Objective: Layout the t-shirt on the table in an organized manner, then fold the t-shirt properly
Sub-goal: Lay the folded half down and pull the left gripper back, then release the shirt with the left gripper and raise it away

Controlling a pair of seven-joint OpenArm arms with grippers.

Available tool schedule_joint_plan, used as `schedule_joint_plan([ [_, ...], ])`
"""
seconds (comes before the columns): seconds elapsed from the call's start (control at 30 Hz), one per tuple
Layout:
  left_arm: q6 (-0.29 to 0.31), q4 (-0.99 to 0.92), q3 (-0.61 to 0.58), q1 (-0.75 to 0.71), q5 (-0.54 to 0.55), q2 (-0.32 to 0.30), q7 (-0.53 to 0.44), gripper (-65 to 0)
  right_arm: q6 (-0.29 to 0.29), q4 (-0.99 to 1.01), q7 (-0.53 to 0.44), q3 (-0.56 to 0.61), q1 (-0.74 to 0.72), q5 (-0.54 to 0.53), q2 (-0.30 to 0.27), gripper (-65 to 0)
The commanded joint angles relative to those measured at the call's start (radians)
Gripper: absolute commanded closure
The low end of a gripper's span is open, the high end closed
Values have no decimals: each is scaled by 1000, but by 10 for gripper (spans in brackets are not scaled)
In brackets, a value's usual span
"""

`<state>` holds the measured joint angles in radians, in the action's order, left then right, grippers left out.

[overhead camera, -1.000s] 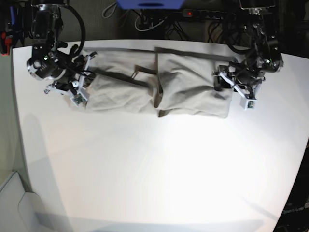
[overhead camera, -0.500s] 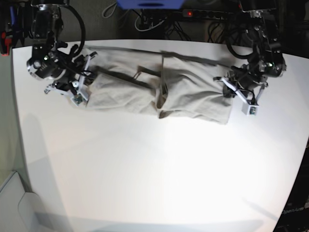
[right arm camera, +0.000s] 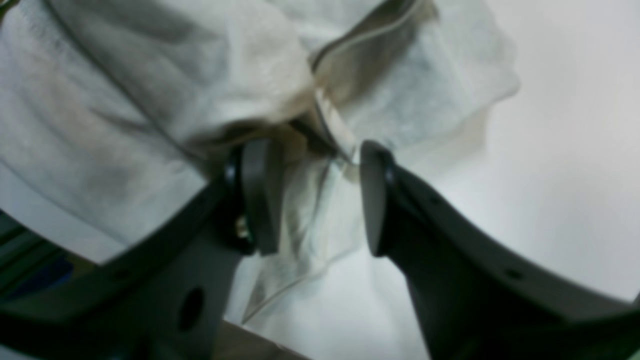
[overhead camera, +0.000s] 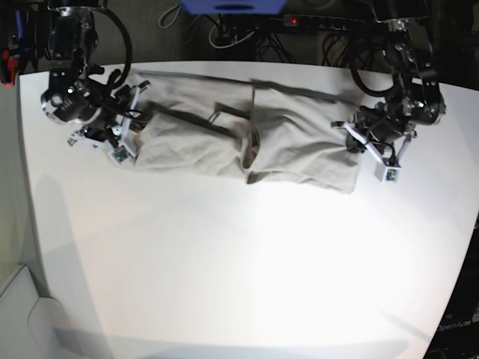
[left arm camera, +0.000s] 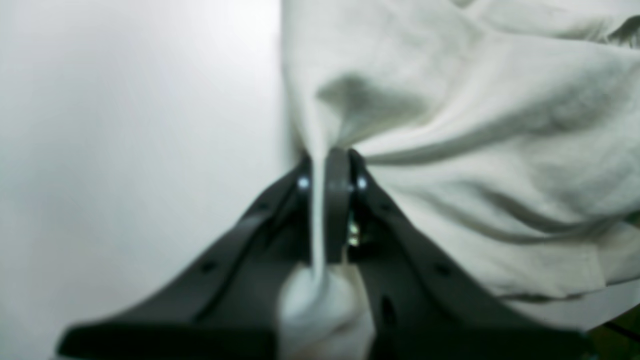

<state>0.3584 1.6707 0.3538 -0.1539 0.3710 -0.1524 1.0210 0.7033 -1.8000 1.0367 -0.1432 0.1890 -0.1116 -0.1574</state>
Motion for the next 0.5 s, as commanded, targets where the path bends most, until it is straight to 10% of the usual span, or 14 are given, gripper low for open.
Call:
schedule_joint_plan([
  [0.0,-5,18,0,10,10,-8,-12,-5,-5,-21,9,-5,-10,-13,-6,-321],
  [0.27,1,24,-2,3,10,-9,-5,-33,-5,-71,132,-31,-39,-63,-5,-570],
  [0.47,1,32,4,-25,18,-8,-6,-342,-5,-122,278,-137,-84,-168,15,-576],
])
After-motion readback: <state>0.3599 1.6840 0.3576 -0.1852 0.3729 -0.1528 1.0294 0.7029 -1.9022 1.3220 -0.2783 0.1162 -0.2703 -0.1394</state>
